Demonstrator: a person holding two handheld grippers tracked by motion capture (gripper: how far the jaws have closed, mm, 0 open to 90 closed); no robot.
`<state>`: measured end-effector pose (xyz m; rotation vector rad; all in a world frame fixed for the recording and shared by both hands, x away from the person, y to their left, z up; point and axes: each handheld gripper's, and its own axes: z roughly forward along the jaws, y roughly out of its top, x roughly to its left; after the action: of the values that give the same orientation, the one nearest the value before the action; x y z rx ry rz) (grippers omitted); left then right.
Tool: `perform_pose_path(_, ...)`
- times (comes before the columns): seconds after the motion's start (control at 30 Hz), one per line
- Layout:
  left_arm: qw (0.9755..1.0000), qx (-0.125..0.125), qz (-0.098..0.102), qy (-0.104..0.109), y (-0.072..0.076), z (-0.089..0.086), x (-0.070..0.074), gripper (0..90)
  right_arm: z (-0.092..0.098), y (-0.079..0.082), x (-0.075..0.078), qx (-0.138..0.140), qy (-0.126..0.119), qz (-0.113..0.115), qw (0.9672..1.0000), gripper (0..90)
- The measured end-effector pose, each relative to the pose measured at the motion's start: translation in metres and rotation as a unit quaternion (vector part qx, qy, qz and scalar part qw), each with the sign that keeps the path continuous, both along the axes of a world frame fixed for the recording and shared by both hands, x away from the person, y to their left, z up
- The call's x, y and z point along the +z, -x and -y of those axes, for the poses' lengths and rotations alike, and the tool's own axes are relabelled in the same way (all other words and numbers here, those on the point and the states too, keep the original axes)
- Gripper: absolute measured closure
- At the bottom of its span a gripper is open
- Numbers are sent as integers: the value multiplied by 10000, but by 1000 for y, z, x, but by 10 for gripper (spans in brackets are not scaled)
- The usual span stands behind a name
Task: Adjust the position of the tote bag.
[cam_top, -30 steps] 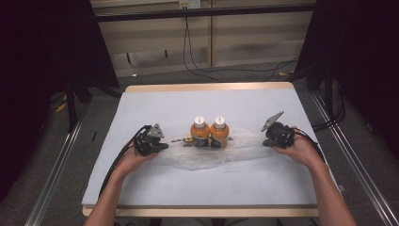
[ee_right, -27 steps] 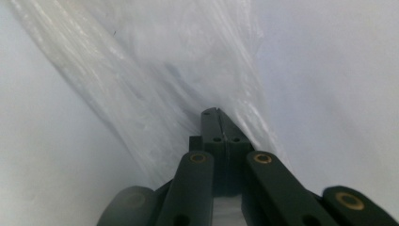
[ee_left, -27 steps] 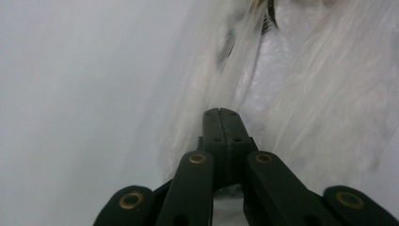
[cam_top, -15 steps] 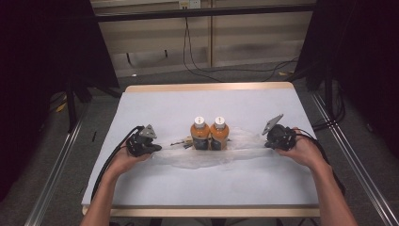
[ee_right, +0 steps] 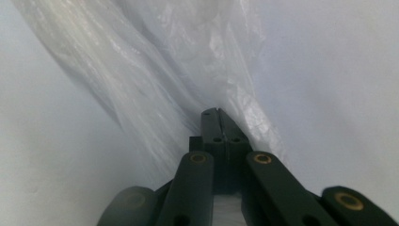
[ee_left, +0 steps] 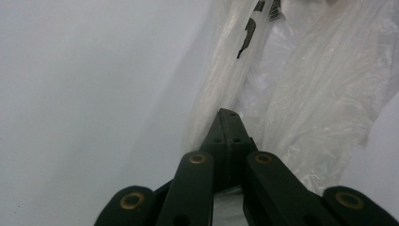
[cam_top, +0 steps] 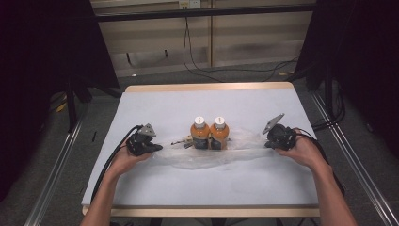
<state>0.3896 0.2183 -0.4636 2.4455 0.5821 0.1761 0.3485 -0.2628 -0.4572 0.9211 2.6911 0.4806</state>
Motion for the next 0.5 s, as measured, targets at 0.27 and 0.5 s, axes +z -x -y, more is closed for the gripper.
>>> perform_pose_path(0.27,9990,21,-17,445,2,4,2,900,0,0,0,-8,-411,70,9991,900)
perform_pose_path(0.5,9945,26,55,1042,4,4,14,899,5,2,11,34,-997,216,9948,900)
